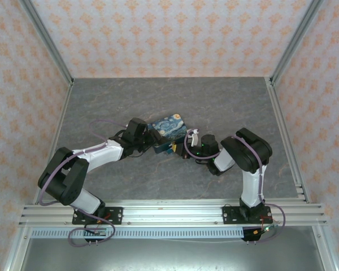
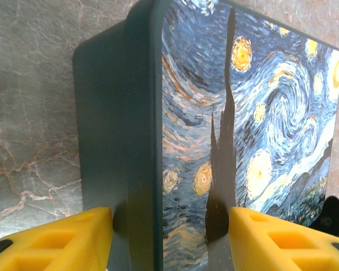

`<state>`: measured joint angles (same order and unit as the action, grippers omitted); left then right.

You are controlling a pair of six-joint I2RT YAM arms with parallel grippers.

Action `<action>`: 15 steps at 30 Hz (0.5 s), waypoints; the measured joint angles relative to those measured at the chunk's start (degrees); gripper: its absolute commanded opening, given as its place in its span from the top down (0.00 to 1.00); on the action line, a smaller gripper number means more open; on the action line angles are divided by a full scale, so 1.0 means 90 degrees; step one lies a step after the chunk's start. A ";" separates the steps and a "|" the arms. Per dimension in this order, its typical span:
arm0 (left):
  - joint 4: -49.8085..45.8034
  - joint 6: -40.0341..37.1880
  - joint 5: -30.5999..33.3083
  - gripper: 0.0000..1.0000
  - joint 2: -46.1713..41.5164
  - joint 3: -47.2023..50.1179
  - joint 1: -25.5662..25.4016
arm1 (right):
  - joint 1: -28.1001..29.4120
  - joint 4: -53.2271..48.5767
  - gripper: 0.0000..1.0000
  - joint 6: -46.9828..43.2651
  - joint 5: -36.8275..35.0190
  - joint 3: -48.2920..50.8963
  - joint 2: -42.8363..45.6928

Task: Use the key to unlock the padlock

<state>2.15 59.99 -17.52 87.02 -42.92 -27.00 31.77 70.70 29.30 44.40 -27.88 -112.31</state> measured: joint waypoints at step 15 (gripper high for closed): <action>-0.0015 -0.0002 0.0005 0.44 -0.0005 0.0000 -0.0002 | -0.0255 -0.0068 1.00 0.0180 -0.0134 0.0231 0.0274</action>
<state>2.02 59.96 -17.47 86.98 -42.92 -27.03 29.47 70.08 30.92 43.20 -25.80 -109.84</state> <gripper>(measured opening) 0.561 0.040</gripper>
